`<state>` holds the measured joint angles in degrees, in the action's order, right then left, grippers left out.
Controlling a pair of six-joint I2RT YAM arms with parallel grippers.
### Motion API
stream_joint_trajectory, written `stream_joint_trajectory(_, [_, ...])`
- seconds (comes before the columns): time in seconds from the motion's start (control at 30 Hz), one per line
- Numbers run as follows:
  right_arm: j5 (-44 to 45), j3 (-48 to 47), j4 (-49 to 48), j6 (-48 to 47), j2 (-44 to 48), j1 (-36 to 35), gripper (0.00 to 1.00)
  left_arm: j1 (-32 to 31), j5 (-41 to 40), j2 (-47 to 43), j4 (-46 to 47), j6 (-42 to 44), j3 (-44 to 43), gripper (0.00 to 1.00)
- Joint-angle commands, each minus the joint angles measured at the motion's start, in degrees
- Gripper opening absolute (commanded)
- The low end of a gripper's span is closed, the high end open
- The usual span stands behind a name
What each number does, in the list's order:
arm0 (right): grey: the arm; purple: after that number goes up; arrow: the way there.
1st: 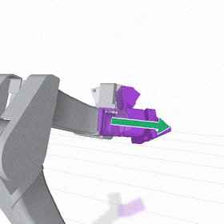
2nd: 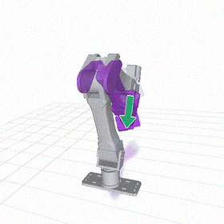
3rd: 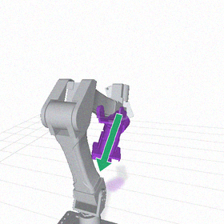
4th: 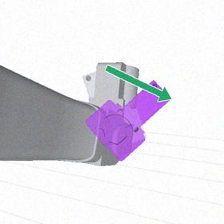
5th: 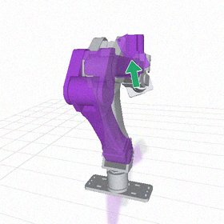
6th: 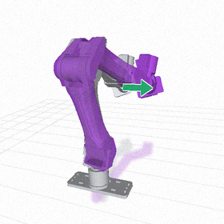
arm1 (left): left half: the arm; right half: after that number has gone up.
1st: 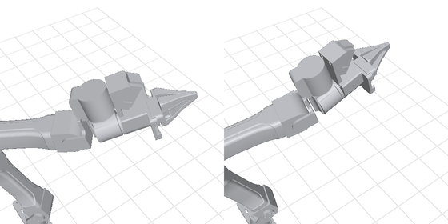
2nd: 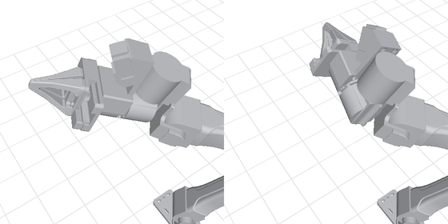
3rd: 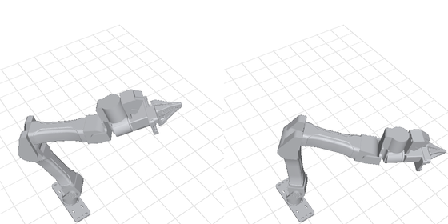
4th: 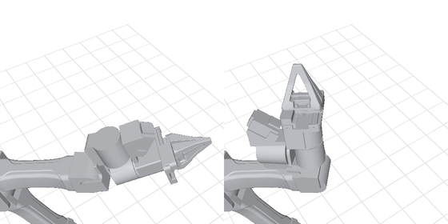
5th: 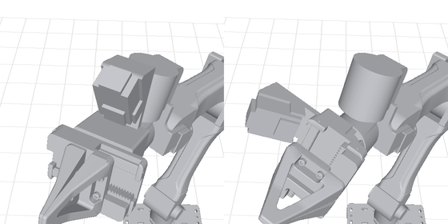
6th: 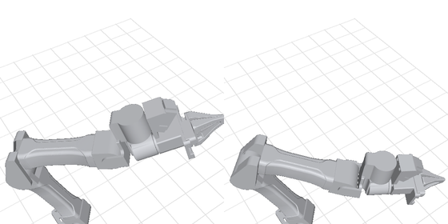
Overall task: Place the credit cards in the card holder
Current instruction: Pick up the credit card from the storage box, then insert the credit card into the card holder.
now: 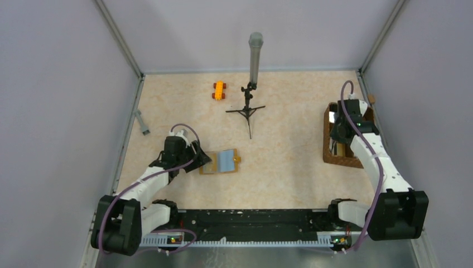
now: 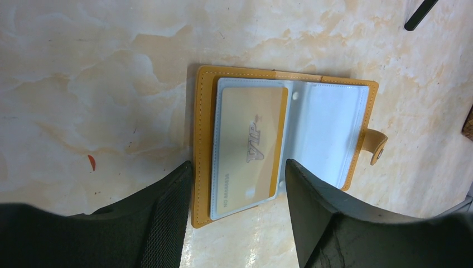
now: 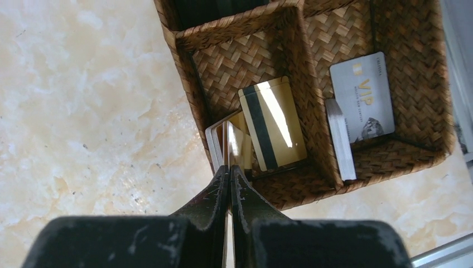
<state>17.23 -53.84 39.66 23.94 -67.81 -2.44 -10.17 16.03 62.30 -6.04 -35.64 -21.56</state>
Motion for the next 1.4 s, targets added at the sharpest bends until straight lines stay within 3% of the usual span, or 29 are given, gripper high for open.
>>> stream_joint_trajectory(0.0, [4.72,-5.7,2.64,-1.39,1.43,0.29,0.0,0.33,0.13,-0.99,0.93,0.21,-0.97,0.63])
stream_joint_trajectory(0.23, [11.55,-13.9,6.82,-4.04,1.5,0.25,0.0,0.34,-0.76,-3.79,-0.9,0.26,-2.65,0.64])
stream_joint_trajectory(0.37, [11.18,-17.8,6.99,-5.44,3.26,0.22,0.0,0.25,-1.16,-5.87,-1.83,1.1,-3.41,0.65])
stream_joint_trajectory(0.47, [2.72,-19.01,3.89,-6.85,5.84,0.22,0.0,0.24,0.05,-7.86,-1.59,1.71,-4.15,0.66])
stream_joint_trajectory(0.6, [-15.9,-17.9,-0.07,-7.26,7.57,-0.19,0.0,0.0,3.77,-10.97,-0.6,1.31,-5.91,0.68])
stream_joint_trajectory(0.77, [-34.56,-13.23,-6.16,-7.46,6.67,-5.45,0.0,-1.26,4.43,-16.37,-1.6,3.25,-7.76,0.71])
stream_joint_trajectory(0.87, [-42.98,-10.72,-9.17,-7.74,5.0,-11.52,0.0,-1.96,9.11,-19.34,0.58,3.91,-7.62,0.74])
stream_joint_trajectory(1.1, [-55.06,-8.91,-15.0,-8.2,-1.46,-25.03,0.0,-6.21,25.01,-19.17,14.59,0.4,-6.02,0.78])
stream_joint_trajectory(1.37, [-65.03,-8.33,-24.69,-4.78,-5.88,-34.28,0.0,-13.99,27.31,-15.07,20.0,-0.07,-5.94,0.82])
